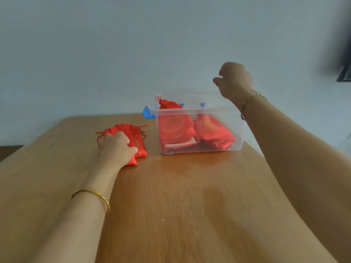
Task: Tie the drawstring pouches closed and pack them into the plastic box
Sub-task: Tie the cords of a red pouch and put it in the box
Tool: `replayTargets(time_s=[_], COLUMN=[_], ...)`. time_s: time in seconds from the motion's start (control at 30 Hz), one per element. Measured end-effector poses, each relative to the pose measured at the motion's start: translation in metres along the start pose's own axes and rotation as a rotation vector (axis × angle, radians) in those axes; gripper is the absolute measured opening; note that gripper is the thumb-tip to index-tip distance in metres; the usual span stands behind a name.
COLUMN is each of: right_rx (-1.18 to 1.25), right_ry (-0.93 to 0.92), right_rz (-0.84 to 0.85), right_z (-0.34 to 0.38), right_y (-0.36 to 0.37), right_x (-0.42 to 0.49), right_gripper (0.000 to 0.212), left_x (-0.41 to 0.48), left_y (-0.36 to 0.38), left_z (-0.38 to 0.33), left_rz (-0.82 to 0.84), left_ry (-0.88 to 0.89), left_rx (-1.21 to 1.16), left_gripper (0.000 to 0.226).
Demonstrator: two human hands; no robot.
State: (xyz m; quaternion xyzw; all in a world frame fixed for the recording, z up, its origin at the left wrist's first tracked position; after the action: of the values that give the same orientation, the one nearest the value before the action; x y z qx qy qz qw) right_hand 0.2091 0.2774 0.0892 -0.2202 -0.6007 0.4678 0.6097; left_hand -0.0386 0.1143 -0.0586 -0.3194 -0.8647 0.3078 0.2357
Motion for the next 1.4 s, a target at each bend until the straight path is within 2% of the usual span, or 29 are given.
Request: replayTargets(time_s=[0.07,0.17,0.23,0.33,0.43,0.5,0.6,0.7,0.77,0.83,0.9,1.0,1.07,1.13,1.23,1.3,1.4], right_rx=[0.136,0.464,0.608,0.577,0.556,0.677,0.976,1.116,1.157,1.109,1.091,1.119,1.158,1.199,1.24,1.232,1.172], right_ry=[-0.037,-0.108,-0.158,-0.299,-0.336,-0.267,-0.041,0.106,0.107,0.024,-0.028,0.002,0.013,0.007,-0.013,-0.039,-0.045], right_rz=[-0.062,-0.064,0.025,0.169,0.341,0.495,0.721,0.829,0.87,0.877,0.886,0.86,0.806,0.767,0.751,0.752,0.728], right_z=[0.008,0.023,0.036,0.06,0.071,0.071,0.068,0.064,0.06,0.056,0.053,0.046,0.042,0.04,0.039,0.039,0.035], right_y=[-0.005,-0.007,0.0,0.021,0.052,0.071,0.089,0.096,0.098,0.099,0.1,0.1,0.1,0.1,0.099,0.096,0.092], right_x=[-0.014,-0.051,-0.085,-0.129,-0.152,-0.161,-0.167,-0.167,-0.169,-0.169,-0.168,-0.159,-0.152,-0.149,-0.148,-0.148,-0.145], right_gripper=[0.026,0.018,0.011,0.013,0.019,0.024,0.032,0.035,0.024,0.019,0.029,0.024,0.029,0.028,0.025,0.022,0.023], left_x=[-0.003,-0.005,-0.005,-0.009,-0.013,-0.012,-0.018,-0.039,-0.054,-0.058,-0.049,-0.025,-0.015,-0.015,-0.024,-0.026,-0.028], left_y=[0.004,0.006,0.004,0.001,-0.001,-0.005,-0.004,0.008,0.018,0.023,0.016,-0.006,-0.015,-0.012,-0.001,-0.001,-0.004], left_z=[0.006,0.009,0.007,0.002,-0.005,-0.011,-0.031,-0.06,-0.072,-0.074,-0.069,-0.059,-0.048,-0.042,-0.047,-0.054,-0.065], left_rz=[0.002,-0.007,-0.007,-0.013,0.016,0.063,0.298,0.588,0.738,0.801,0.705,0.335,0.18,0.258,0.45,0.451,0.453], left_ry=[-0.013,0.006,0.05,0.133,0.167,0.152,0.096,0.138,0.172,0.182,0.183,0.196,0.162,0.079,0.064,0.124,0.194], left_rx=[0.021,0.046,0.021,-0.032,-0.079,-0.169,-0.411,-0.522,-0.52,-0.481,-0.467,-0.507,-0.47,-0.487,-0.606,-0.644,-0.722], left_gripper=[0.04,0.035,0.024,0.001,0.01,0.017,0.028,0.013,0.007,0.006,0.008,0.009,0.03,0.042,0.017,0.008,0.015])
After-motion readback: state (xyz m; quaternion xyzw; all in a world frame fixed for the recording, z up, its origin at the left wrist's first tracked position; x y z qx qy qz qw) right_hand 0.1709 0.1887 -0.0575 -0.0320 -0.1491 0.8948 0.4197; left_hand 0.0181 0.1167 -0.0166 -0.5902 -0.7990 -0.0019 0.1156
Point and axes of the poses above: each hand's wrist, its own x-axis towards the middle knuckle, its own y-axis out of the palm, z = x × y, the point moved 5 cm from there along x, towards the middle knuckle, and after that the axes turned 15 degrees about -x, right-handed, at the moved point
